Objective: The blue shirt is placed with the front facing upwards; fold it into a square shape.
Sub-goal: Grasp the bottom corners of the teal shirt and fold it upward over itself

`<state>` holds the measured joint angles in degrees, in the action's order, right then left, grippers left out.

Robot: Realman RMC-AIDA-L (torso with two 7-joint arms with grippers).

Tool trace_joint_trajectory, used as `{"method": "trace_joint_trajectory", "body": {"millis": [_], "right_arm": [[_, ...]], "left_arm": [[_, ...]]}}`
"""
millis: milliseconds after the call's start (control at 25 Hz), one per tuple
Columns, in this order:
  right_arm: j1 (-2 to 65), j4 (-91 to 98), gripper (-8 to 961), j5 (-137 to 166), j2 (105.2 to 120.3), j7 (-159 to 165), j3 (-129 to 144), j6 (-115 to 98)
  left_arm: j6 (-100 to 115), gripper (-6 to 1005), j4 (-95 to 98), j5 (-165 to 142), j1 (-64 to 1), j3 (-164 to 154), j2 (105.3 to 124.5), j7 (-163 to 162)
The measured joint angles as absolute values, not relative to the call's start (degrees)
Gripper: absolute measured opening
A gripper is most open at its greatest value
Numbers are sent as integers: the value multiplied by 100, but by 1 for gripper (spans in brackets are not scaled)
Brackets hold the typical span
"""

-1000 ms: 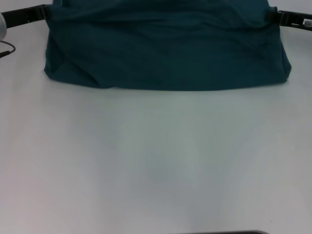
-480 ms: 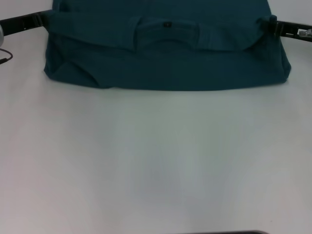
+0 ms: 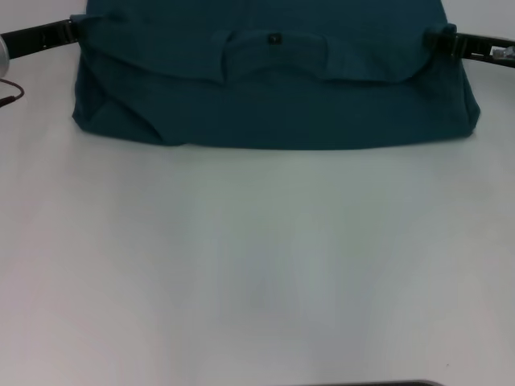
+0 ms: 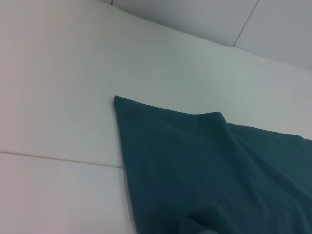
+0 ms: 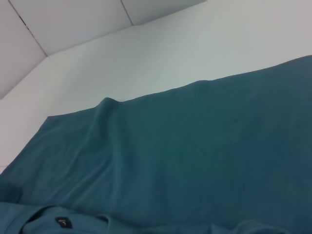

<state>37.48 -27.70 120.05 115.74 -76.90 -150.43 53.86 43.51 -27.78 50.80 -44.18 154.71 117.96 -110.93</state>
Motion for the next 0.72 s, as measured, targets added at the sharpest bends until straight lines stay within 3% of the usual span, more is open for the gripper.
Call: {"method": "trace_joint_trajectory", "body": {"millis": [40, 320, 480, 720], "right_arm": [[3750, -2780, 92, 12005, 11574, -7690, -15032, 5398], [3725, -2831, 371, 12005, 11562, -7665, -14952, 5525], [3628, -2974, 538, 11996, 11551, -7647, -15013, 5734], [3310, -3351, 615, 11743, 11575, -7703, -15043, 6138]], "left_arm": [[4362, 117, -2798, 5080, -4413, 15470, 11800, -11092], [4420, 275, -2939, 5080, -4401, 15469, 11815, -11135], [4599, 356, -3221, 5080, -4348, 15471, 11917, -11148], [4967, 566, -3624, 5083, -4229, 15503, 12017, -11210]]}}
